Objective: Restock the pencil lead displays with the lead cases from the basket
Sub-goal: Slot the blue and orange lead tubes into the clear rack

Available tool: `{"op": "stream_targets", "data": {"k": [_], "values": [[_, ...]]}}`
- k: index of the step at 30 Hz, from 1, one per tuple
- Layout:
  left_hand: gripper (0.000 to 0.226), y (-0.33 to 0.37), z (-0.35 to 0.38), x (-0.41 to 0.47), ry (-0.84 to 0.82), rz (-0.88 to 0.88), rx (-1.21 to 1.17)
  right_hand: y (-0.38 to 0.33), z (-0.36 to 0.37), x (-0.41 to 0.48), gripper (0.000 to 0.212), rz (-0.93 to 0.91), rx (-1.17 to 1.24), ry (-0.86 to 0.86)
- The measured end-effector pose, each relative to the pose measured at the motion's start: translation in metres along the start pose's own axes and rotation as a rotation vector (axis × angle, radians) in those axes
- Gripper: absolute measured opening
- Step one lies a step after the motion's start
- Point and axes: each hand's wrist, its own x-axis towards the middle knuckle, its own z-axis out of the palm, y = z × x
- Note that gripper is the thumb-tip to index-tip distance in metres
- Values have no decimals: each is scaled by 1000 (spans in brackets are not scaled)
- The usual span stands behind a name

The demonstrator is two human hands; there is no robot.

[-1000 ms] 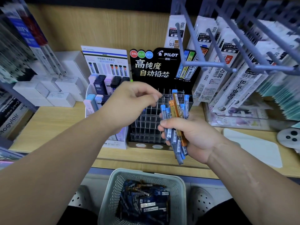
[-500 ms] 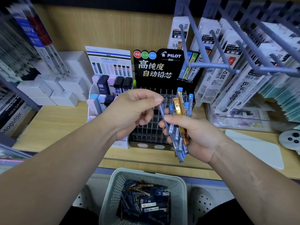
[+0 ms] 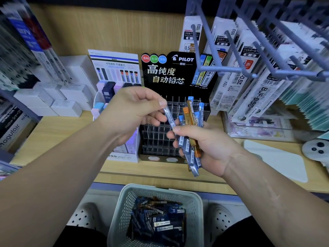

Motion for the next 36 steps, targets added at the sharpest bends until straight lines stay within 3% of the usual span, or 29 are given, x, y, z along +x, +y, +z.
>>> {"op": "stream_targets", "data": {"k": [5, 16, 20, 36], "values": [[7, 11, -22, 3, 115, 85, 139, 2, -5, 2, 14, 1, -7, 24], [18, -13, -24, 3, 198, 296, 687, 5, -8, 4, 16, 10, -1, 48], [12, -14, -21, 4, 179, 346, 854, 4, -10, 4, 14, 2, -10, 51], [6, -14, -21, 14, 113, 447, 1058, 3, -11, 1, 17, -12, 15, 33]]}}
